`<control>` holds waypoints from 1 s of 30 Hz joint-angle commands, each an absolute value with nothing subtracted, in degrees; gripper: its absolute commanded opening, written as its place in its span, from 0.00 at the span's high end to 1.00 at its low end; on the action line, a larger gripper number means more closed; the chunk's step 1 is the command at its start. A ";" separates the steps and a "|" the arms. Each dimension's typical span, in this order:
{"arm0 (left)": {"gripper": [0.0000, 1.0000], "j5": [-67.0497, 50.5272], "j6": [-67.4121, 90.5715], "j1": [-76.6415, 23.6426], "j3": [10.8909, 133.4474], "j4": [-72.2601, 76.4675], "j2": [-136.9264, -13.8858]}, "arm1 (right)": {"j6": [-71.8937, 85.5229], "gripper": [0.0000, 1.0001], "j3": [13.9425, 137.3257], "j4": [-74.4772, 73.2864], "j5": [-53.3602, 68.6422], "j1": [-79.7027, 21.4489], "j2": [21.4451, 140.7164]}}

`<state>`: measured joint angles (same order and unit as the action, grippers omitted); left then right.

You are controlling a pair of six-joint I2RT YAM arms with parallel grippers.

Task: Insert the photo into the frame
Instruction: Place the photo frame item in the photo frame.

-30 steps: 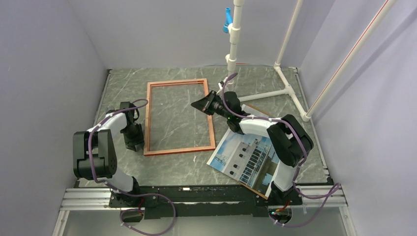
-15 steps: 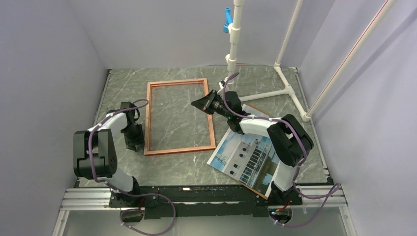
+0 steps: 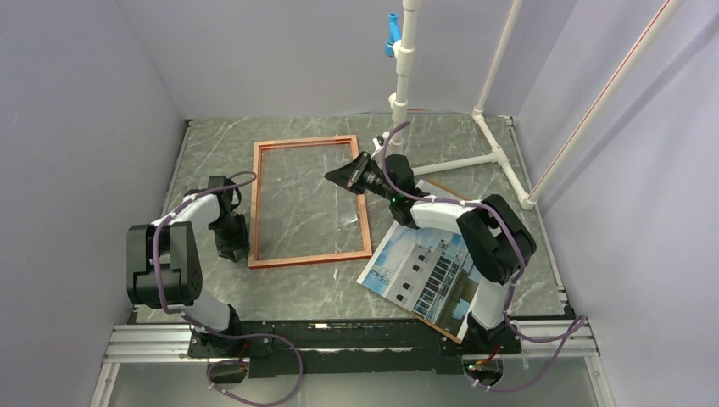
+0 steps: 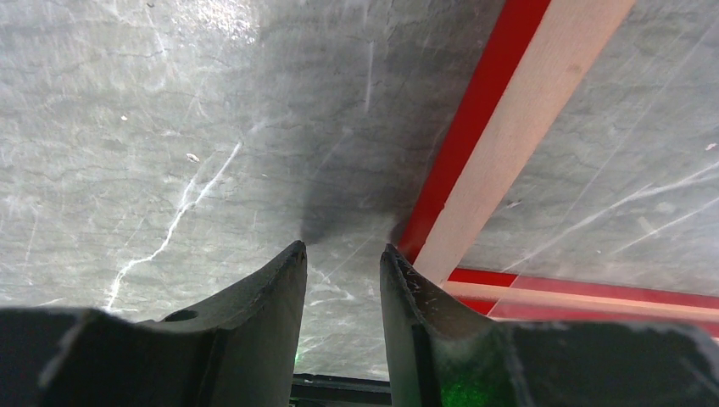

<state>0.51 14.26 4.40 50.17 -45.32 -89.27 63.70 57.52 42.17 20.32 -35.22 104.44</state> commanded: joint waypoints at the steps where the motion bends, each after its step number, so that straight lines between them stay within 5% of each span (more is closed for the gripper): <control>1: 0.58 -0.18 13.98 3.83 52.03 -46.12 -89.65 | 64.62 1.00 60.49 47.93 21.54 -34.90 105.20; 30: 0.59 -0.18 13.90 3.60 52.10 -46.32 -90.34 | 65.87 1.00 61.80 58.06 31.18 -34.82 110.04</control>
<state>0.54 14.24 4.03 50.50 -45.52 -89.86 65.21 60.07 50.02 27.51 -34.76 109.86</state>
